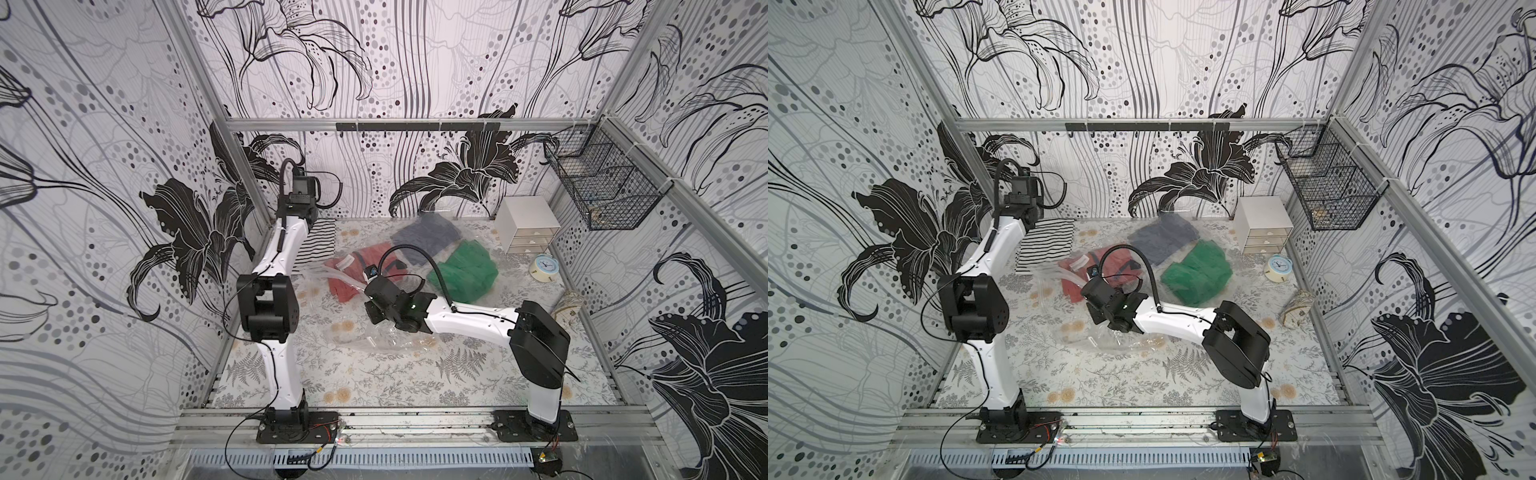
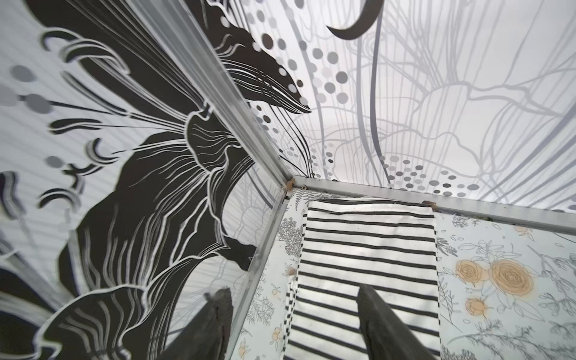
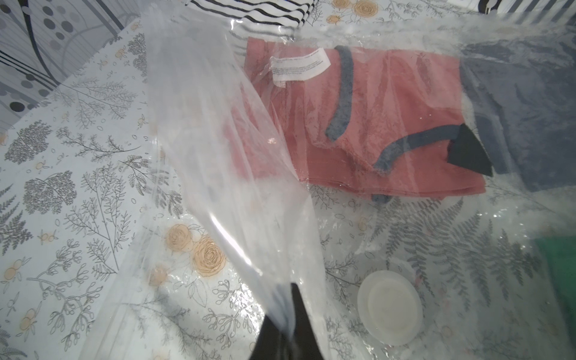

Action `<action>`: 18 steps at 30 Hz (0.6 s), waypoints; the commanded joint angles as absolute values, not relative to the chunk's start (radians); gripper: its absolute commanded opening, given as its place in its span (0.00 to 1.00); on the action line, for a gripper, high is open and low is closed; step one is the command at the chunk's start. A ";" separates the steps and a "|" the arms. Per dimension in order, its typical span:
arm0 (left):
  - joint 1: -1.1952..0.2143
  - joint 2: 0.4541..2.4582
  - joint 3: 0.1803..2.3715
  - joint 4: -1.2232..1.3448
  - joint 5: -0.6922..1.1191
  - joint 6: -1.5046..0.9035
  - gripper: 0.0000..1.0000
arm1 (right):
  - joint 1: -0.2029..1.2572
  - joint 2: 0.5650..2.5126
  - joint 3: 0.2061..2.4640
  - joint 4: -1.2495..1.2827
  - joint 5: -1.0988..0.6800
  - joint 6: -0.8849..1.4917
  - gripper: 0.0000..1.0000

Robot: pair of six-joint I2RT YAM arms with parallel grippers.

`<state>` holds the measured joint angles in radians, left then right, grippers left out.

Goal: Take the tank top out of the vacuum bag
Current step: Place the tank top at the corner of the board, then take out the tank top from the vacuum bag.

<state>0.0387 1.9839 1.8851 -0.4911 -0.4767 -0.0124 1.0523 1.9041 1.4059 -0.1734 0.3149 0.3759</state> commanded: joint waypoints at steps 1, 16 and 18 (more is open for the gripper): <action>0.050 2.034 1.764 -0.563 -0.365 -0.256 0.30 | 1.051 1.859 1.383 -0.159 0.347 0.360 0.00; 0.056 1.046 0.963 -0.609 -0.348 -0.777 0.12 | 1.064 1.904 1.456 -0.198 0.364 0.329 0.00; 0.045 0.903 0.894 -0.662 -0.304 -0.815 0.14 | 1.067 1.908 1.471 -0.202 0.386 0.307 0.00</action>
